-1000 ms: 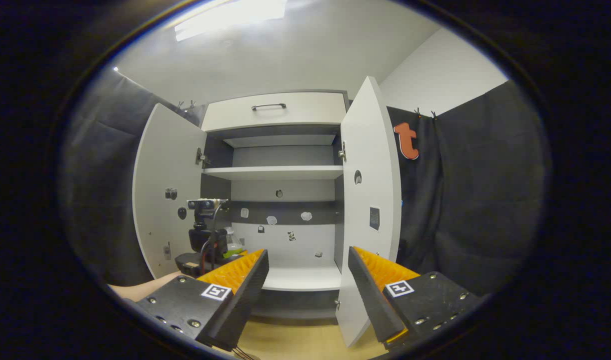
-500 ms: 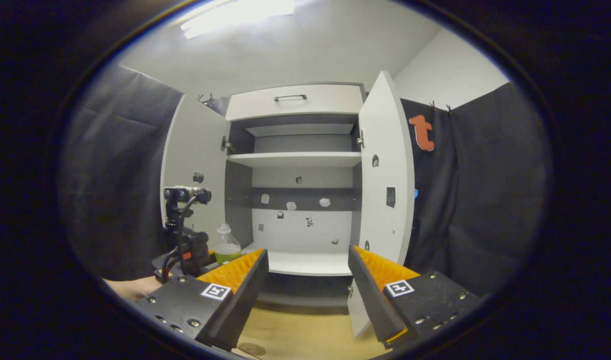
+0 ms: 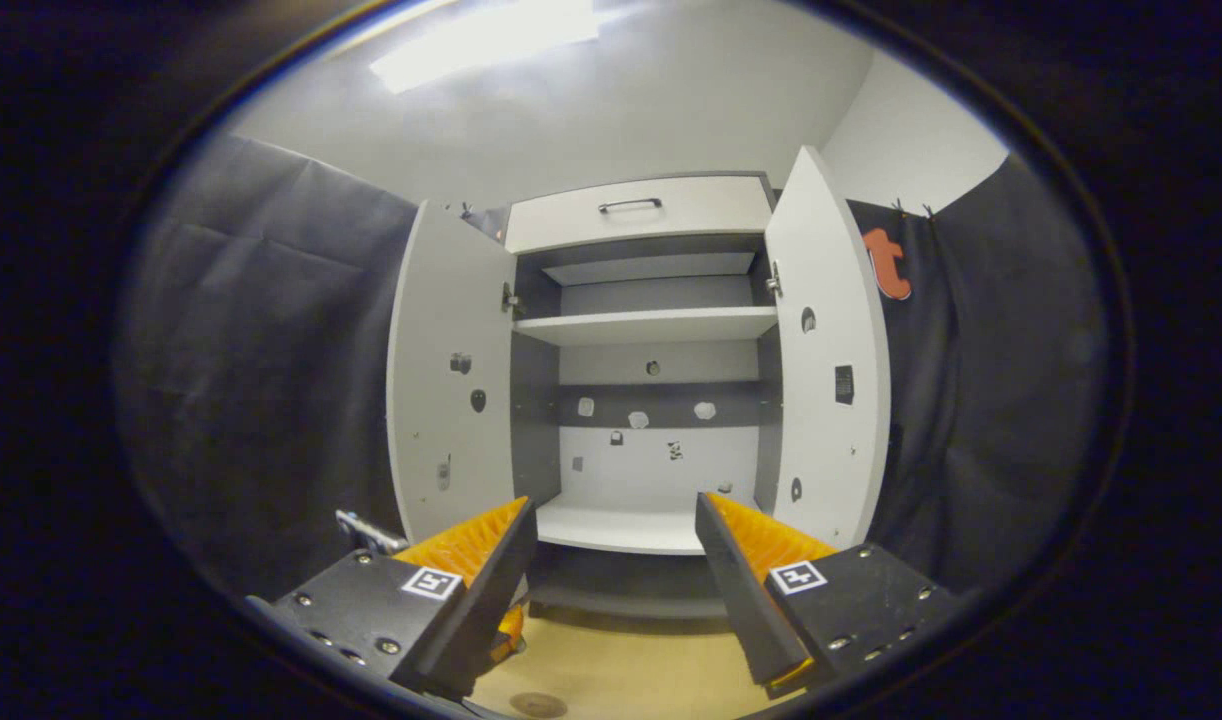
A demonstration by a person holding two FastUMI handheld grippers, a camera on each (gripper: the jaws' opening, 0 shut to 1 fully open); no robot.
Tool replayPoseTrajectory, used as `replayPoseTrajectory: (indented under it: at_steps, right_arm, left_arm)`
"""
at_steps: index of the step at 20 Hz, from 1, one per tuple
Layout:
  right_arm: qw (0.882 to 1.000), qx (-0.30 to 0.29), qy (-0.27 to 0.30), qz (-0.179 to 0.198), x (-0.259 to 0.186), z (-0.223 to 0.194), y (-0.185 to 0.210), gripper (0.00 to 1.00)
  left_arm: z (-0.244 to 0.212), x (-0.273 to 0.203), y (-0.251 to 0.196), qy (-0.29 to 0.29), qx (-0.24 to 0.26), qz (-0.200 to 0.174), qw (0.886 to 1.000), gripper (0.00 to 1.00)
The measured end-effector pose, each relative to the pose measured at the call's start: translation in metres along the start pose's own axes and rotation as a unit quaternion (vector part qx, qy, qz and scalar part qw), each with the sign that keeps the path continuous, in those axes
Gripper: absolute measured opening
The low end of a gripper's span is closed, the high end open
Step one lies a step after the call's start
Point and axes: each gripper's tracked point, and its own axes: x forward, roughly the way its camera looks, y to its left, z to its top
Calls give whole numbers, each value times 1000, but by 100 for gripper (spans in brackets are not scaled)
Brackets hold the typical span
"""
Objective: Grasp the bottle in the cabinet with the left hand and place it on the coaster, then close the right door with the right hand and the left door with the left hand.
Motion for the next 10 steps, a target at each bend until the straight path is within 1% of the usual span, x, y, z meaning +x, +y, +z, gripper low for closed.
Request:
replayPoseTrajectory:
  at_steps: [2, 5, 7, 9, 10]
  right_arm:
    - [1000, -5, -1, 3, 3, -2, 3, 96]
    - [1000, -6, 10, -2, 7, -10, 1, 96]
    - [1000, 3, 21, -5, 9, -18, -1, 96]
    - [1000, 12, 25, -3, 12, -22, -3, 96]
    - [1000, 16, 26, -3, 14, -24, -6, 99]
  left_arm:
    - [-27, -5, 0, 6, 12, -4, 1000, 80]
    - [-55, -9, -8, 15, -8, -19, 1000, 80]
    - [-66, -11, -13, 11, -8, -27, 1000, 81]
    - [-78, -11, -19, 2, 16, -36, 999, 81]
    - [-89, -13, -21, 8, 29, -40, 999, 81]
